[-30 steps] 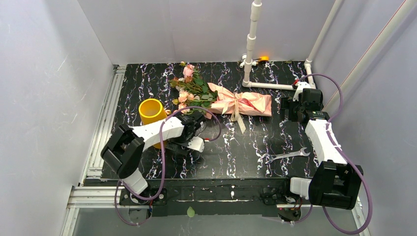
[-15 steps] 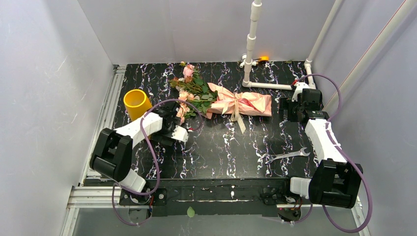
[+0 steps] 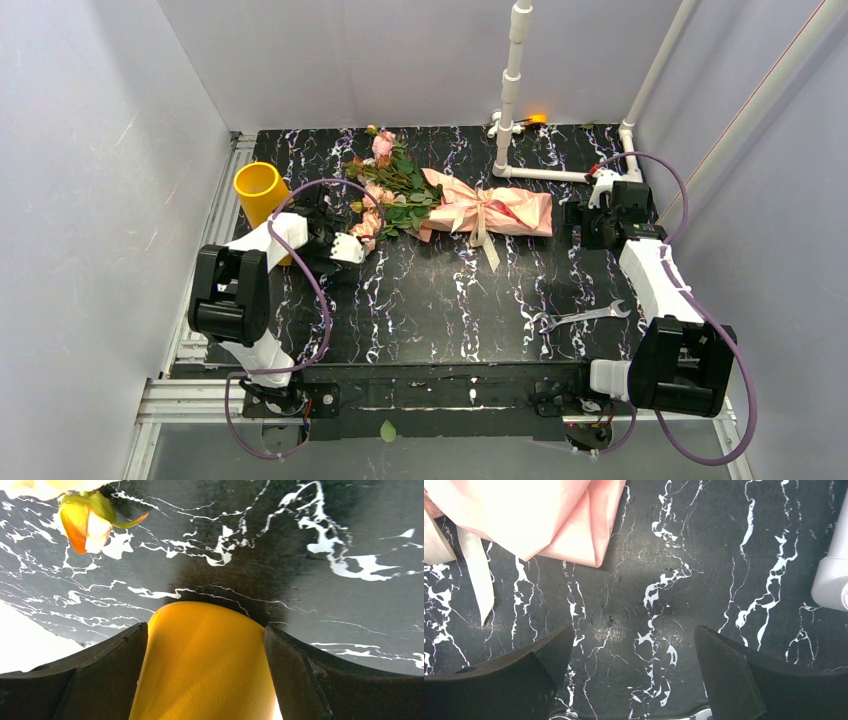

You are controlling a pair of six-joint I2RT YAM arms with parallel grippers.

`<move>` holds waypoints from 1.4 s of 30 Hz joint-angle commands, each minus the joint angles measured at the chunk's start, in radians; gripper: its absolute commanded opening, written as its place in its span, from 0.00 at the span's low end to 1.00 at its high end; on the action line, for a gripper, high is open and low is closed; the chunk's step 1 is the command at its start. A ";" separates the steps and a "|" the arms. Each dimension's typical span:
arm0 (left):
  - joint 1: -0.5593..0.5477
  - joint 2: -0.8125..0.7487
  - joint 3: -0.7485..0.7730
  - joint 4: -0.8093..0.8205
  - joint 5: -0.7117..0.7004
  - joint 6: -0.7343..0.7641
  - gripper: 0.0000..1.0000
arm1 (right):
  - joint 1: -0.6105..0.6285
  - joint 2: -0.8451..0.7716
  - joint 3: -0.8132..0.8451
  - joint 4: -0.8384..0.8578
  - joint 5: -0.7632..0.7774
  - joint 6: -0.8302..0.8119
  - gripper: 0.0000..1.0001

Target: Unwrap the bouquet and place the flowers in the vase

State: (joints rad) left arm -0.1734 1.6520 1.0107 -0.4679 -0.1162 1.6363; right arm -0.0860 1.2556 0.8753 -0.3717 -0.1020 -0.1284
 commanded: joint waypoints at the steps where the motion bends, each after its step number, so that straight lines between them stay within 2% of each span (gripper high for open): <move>1: 0.040 0.035 0.038 0.070 0.064 0.063 0.85 | -0.008 0.009 0.048 -0.007 -0.039 -0.011 1.00; 7: 0.079 0.092 0.109 0.088 0.111 0.021 0.84 | -0.007 0.017 0.044 -0.010 -0.069 -0.018 1.00; 13: 0.045 -0.050 0.017 0.055 0.271 -0.007 0.86 | -0.001 0.026 0.048 -0.025 -0.115 -0.031 1.00; 21: -0.080 -0.242 -0.045 -0.041 0.390 -0.216 0.87 | 0.017 0.052 0.092 -0.066 -0.252 -0.067 1.00; 26: -0.184 -0.300 -0.021 -0.084 0.474 -0.483 0.93 | 0.070 0.129 0.241 -0.112 -0.268 -0.080 1.00; 29: -0.260 -0.337 -0.026 -0.079 0.517 -0.647 0.98 | 0.169 0.206 0.370 -0.121 -0.198 -0.096 1.00; 32: -0.323 -0.364 -0.035 -0.068 0.533 -0.773 0.98 | 0.240 0.322 0.501 -0.140 -0.138 -0.115 1.00; 36: -0.364 -0.412 -0.059 -0.038 0.558 -0.902 0.98 | 0.282 0.481 0.671 -0.169 -0.140 -0.116 1.00; 42: -0.395 -0.469 -0.088 -0.023 0.551 -0.998 0.98 | 0.304 0.704 0.812 -0.179 -0.150 -0.097 1.00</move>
State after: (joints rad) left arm -0.5568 1.2419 0.9459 -0.4976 0.4026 0.7544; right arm 0.2131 1.8523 1.5990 -0.5072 -0.2565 -0.2314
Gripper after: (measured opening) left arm 0.981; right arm 1.000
